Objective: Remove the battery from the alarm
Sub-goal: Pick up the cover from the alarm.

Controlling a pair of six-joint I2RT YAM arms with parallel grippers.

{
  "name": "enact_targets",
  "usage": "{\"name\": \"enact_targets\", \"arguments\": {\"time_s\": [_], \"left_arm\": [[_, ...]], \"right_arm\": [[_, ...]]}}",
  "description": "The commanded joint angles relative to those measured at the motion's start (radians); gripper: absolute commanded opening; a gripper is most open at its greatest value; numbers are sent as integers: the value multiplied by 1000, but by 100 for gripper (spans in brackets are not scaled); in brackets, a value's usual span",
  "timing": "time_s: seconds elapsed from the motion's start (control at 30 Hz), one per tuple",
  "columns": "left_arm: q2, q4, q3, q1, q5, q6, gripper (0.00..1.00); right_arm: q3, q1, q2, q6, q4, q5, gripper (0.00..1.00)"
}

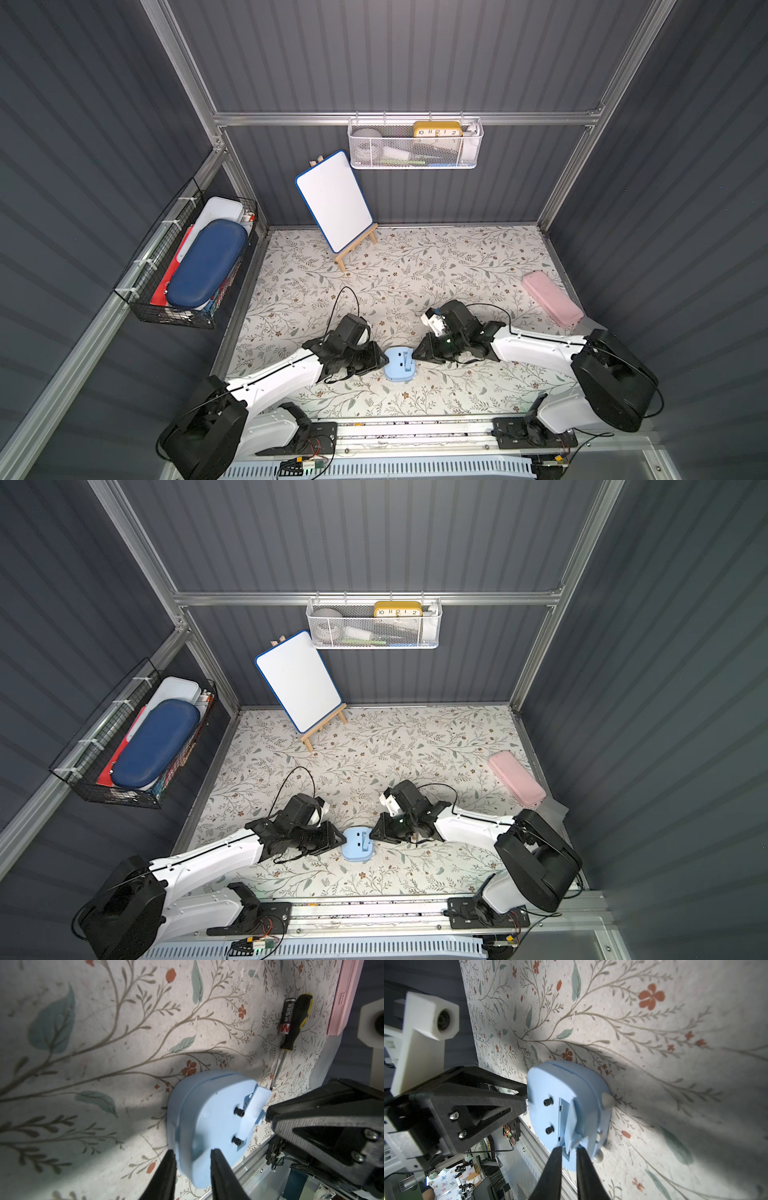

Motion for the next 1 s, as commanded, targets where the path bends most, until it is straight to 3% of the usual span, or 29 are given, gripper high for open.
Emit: {"name": "enact_targets", "arguments": {"time_s": [0.0, 0.17, 0.27, 0.37, 0.5, 0.67, 0.97], "left_arm": [[-6, -2, 20, -7, -10, 5, 33], [-18, -9, 27, -7, -33, 5, 33], [-25, -4, 36, -7, -52, 9, 34], [-12, -8, 66, -6, -57, 32, 34], [-2, -16, 85, -6, -60, 53, 34], [-20, -5, 85, -7, -53, 59, 35], [-50, -4, 48, -7, -51, 57, 34]], "right_arm": [[49, 22, -46, -41, -102, 61, 25], [122, 110, -71, -10, -272, 270, 34], [183, 168, -42, 26, -367, 422, 35], [235, 198, 12, 44, -450, 496, 34], [258, 222, 61, 80, -454, 536, 33], [274, 232, 97, 104, -417, 503, 33], [239, 237, 42, 116, -406, 510, 32]]}}
